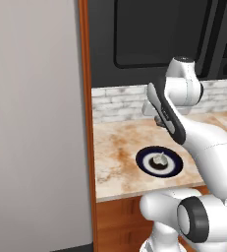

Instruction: Pick the garlic from the counter and place it in the microwave. Then turn on the microwave.

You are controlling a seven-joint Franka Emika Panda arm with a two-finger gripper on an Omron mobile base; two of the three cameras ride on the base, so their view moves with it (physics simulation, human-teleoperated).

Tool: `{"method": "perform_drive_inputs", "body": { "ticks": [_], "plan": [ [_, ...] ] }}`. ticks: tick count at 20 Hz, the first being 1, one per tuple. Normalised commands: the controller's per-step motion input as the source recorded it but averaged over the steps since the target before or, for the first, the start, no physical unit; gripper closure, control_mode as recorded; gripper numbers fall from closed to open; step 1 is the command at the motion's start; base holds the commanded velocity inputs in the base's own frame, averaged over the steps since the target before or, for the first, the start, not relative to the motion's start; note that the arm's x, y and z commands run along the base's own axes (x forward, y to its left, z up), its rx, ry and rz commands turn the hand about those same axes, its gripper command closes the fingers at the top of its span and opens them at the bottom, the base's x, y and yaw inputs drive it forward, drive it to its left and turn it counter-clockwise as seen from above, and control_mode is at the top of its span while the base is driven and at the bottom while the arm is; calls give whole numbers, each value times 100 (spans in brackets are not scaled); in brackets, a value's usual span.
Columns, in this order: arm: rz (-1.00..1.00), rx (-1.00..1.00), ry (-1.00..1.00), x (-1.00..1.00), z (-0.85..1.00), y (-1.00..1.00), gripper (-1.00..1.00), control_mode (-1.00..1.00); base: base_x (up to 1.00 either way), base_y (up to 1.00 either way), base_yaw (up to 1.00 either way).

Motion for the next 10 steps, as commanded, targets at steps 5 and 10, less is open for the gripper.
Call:
{"method": "perform_drive_inputs", "body": {
  "ticks": [5, 10],
  "plan": [
    [0, 0, -9, -4, 1, 0, -100, -100, 0, 0, 0],
    [2, 0, -23, -18, 16, -3, -100, -100, 0, 0, 0]
  ]
}}
